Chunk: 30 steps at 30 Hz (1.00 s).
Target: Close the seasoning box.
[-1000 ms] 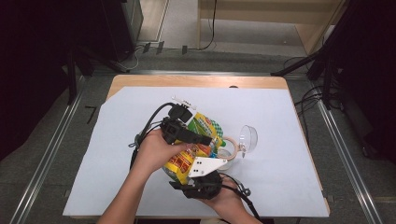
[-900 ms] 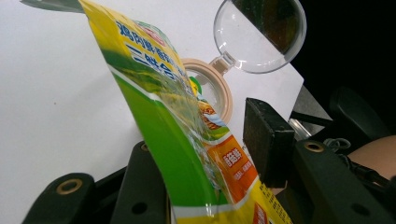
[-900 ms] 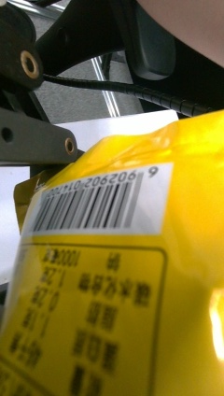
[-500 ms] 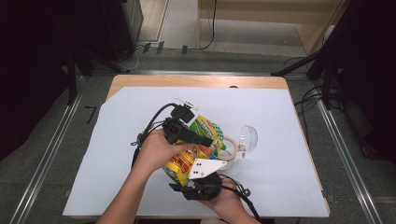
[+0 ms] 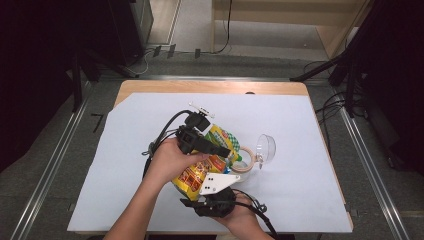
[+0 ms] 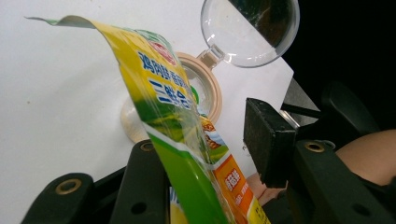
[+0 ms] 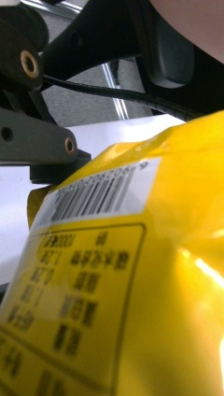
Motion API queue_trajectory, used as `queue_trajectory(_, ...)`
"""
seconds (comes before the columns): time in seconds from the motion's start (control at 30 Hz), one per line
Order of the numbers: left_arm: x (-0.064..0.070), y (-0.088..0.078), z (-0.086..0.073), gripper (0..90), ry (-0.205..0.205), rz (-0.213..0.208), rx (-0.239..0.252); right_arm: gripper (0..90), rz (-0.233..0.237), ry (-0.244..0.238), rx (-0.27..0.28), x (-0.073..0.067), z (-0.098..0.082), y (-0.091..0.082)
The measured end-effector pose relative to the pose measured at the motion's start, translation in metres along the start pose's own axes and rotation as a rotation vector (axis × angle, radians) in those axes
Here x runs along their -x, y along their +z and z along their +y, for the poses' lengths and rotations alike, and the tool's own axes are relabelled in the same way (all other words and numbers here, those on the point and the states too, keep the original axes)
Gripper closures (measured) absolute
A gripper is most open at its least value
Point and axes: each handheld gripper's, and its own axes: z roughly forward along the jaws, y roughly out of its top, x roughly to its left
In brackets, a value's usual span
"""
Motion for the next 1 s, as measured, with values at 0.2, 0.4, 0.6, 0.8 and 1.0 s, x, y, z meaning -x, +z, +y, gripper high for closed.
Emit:
queue_trajectory(0.2, 0.001, -0.004, -0.001, 59.5, 0.003, 0.002, 0.011, 64.8, 0.0, 0.047, 0.036, 0.003, 0.002, -0.005)
queue_trajectory(0.4, 0.003, -0.009, 0.0, 58.0, 0.012, 0.014, 0.026, 64.1, 0.029, 0.154, 0.096, 0.015, 0.006, -0.014)
queue_trajectory(0.6, 0.006, -0.01, 0.0, 64.8, 0.035, 0.072, 0.017, 63.3, 0.028, 0.154, 0.09, 0.016, 0.008, -0.014)
queue_trajectory(0.8, 0.008, -0.009, 0.0, 73.1, 0.058, 0.113, 0.015, 60.2, 0.03, 0.129, 0.064, 0.017, 0.009, -0.011)
queue_trajectory(1.0, 0.01, -0.017, 0.01, 73.9, 0.045, 0.111, 0.0, 58.3, 0.052, 0.08, 0.03, 0.02, 0.021, -0.011)
